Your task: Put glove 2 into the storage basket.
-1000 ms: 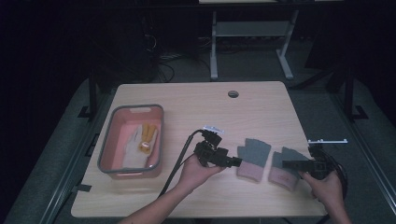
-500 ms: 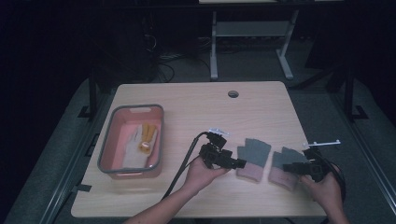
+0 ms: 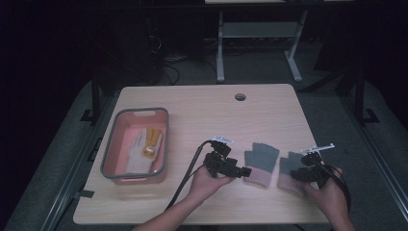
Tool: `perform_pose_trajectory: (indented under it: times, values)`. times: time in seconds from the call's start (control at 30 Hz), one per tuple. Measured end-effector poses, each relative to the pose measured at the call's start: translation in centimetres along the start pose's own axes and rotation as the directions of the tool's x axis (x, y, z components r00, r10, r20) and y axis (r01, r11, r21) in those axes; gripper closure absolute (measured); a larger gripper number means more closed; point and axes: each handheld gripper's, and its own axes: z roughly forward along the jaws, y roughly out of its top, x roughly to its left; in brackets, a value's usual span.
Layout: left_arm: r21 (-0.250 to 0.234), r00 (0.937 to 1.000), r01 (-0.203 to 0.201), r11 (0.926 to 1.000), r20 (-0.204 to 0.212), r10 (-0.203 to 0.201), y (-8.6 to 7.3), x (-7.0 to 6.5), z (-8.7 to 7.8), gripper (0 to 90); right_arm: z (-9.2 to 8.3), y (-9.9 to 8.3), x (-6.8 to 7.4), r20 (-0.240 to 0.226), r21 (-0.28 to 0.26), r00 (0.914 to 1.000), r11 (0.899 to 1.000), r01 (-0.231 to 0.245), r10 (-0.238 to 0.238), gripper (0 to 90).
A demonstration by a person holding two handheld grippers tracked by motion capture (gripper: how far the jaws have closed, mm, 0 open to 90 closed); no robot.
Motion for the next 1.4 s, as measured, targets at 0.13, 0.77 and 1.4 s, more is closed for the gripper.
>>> perform_pose_trajectory:
  times: [0.13, 0.77, 1.4]
  values:
    - [-0.007, 1.0, 0.003, 1.0, -0.001, -0.003, 0.1, 0.0, -0.2, 27.6, 0.0, 0.2, 0.3, 0.004, 0.006, 0.9999, 1.0, -0.009, 0.009, 75.6]
    - [-0.016, 0.9988, 0.015, 0.9998, -0.046, -0.016, 0.0, 0.9, -1.2, 28.1, -2.1, 1.8, 1.0, -0.076, -0.036, 0.9967, 0.999, -0.03, 0.027, 85.3]
    - [-0.017, 0.9978, 0.034, 0.9993, -0.056, -0.035, -0.3, 1.5, -1.5, 28.1, -1.0, 5.9, 6.4, -0.145, -0.035, 0.9888, 0.999, 0.028, -0.033, 84.8]
